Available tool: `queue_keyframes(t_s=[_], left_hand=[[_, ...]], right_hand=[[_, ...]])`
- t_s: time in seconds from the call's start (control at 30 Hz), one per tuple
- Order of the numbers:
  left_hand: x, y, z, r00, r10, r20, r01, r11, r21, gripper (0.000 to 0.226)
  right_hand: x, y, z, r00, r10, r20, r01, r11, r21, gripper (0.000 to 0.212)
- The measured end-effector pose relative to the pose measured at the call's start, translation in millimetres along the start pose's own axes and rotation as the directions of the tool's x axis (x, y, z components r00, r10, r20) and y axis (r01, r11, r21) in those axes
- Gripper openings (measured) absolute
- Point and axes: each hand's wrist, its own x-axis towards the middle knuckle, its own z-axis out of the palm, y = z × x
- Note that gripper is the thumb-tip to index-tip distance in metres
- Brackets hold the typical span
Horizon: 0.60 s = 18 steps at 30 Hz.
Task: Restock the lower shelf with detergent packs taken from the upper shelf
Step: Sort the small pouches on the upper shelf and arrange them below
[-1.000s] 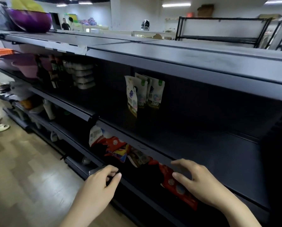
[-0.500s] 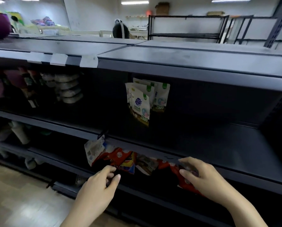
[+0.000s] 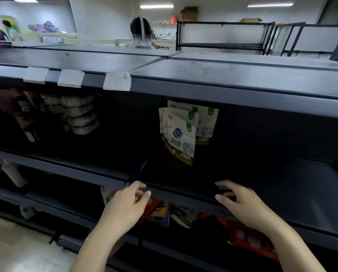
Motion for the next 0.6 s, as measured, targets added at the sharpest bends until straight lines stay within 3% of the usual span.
queue_keyframes(t_s=[0.23,0.43,0.6], left_hand=[[73.5,-0.2,0.7,0.999,0.039,-0.012,-0.04,0.998,-0.04,0.033],[161.0,6.8,4.4,1.0,0.019,-0.02,-0.021,0.991,-0.131,0.041],[217.1,19.5,3.9,0.993,0.12,-0.002,-0.118,0.967,-0.225,0.035]], right_hand=[[60.4,-10.6,-0.9,0.996,0.077,0.039,-0.078,0.997,0.021,0.05],[98.0,-26.6,10.1,0.994,0.074,-0.082,-0.064,0.991,0.115,0.056],[129.6,-47.1,21.8,0.969,0.073,-0.237,-0.026,0.981,0.194,0.053]])
